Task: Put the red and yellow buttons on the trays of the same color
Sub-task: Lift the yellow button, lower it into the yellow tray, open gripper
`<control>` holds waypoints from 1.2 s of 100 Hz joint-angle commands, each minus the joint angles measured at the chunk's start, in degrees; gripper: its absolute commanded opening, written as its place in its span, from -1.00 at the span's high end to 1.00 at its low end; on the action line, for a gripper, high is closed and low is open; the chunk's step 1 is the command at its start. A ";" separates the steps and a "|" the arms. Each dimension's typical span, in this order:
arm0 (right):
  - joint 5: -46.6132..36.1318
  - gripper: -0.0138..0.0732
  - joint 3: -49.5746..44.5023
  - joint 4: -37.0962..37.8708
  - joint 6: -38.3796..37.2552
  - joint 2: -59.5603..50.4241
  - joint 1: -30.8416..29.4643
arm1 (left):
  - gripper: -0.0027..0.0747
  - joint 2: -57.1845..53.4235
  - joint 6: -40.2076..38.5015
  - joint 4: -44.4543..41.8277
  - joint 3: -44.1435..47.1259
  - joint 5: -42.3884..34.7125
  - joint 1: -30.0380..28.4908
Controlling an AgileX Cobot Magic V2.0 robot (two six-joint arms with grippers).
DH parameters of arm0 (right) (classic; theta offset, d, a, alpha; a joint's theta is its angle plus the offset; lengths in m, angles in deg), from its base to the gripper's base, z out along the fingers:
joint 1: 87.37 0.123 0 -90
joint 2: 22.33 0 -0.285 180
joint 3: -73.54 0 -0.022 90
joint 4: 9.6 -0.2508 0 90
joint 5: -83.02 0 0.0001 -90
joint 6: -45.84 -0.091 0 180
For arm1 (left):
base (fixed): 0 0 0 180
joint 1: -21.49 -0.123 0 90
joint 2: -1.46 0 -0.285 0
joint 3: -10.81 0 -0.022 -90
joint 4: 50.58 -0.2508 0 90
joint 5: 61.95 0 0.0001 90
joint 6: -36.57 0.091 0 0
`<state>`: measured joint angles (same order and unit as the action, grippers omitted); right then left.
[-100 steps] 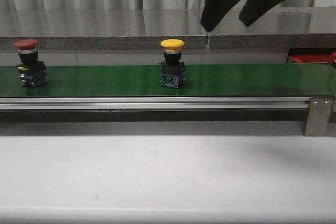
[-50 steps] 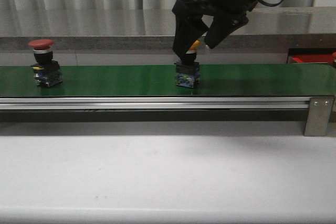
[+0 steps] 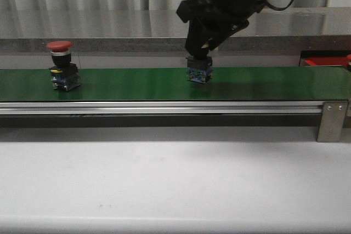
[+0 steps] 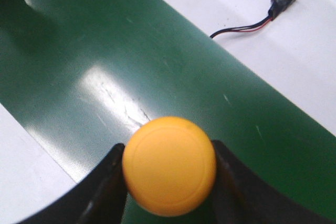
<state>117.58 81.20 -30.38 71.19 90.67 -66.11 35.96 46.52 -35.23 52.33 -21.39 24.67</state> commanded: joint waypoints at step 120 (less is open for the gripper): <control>-21.28 0.57 -41.28 -7.66 -2.68 -31.22 -43.35 | 0.98 0.24 -0.26 0.91 -1.39 -4.11 0.44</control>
<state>101.84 39.91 -34.38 68.70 59.68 -108.75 35.96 46.52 -35.23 52.33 -21.39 24.67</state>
